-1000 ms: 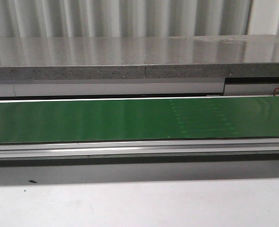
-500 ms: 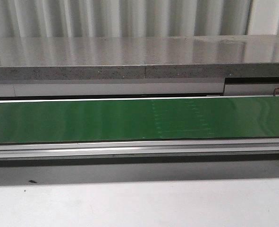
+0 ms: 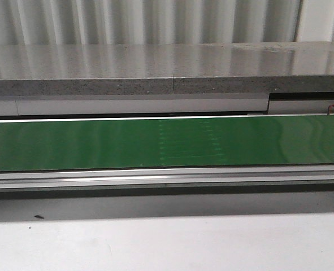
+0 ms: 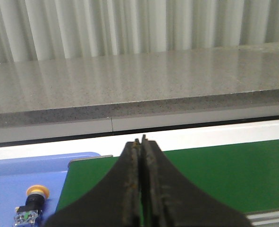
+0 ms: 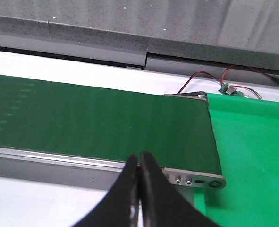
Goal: Move button from right to left
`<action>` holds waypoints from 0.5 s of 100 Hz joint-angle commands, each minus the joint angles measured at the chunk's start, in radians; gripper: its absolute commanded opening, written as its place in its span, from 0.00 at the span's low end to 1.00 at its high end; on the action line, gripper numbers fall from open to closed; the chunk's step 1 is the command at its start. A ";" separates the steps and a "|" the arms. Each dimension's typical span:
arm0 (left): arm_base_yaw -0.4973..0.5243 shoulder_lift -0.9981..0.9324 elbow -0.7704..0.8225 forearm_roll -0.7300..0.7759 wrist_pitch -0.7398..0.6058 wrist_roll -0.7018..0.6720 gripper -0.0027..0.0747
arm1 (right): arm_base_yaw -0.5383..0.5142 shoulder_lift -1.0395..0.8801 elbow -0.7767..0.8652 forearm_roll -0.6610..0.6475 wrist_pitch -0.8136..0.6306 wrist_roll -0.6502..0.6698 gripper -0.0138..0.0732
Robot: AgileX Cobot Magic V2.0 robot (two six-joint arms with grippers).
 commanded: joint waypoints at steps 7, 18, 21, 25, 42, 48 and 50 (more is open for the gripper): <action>-0.003 -0.033 0.055 -0.002 -0.159 -0.009 0.01 | -0.002 0.010 -0.026 0.008 -0.082 -0.005 0.08; -0.002 -0.033 0.130 0.072 -0.248 -0.072 0.01 | -0.002 0.010 -0.026 0.008 -0.082 -0.005 0.08; -0.002 -0.033 0.144 0.094 -0.262 -0.106 0.01 | -0.002 0.010 -0.026 0.008 -0.082 -0.005 0.08; -0.002 -0.033 0.172 0.120 -0.288 -0.138 0.01 | -0.002 0.010 -0.026 0.008 -0.082 -0.005 0.08; -0.002 -0.033 0.256 0.144 -0.309 -0.189 0.01 | -0.002 0.010 -0.026 0.008 -0.082 -0.005 0.08; -0.002 -0.033 0.258 0.141 -0.276 -0.189 0.01 | -0.002 0.010 -0.026 0.008 -0.082 -0.005 0.08; -0.002 -0.033 0.258 0.141 -0.266 -0.189 0.01 | -0.002 0.010 -0.026 0.008 -0.082 -0.005 0.08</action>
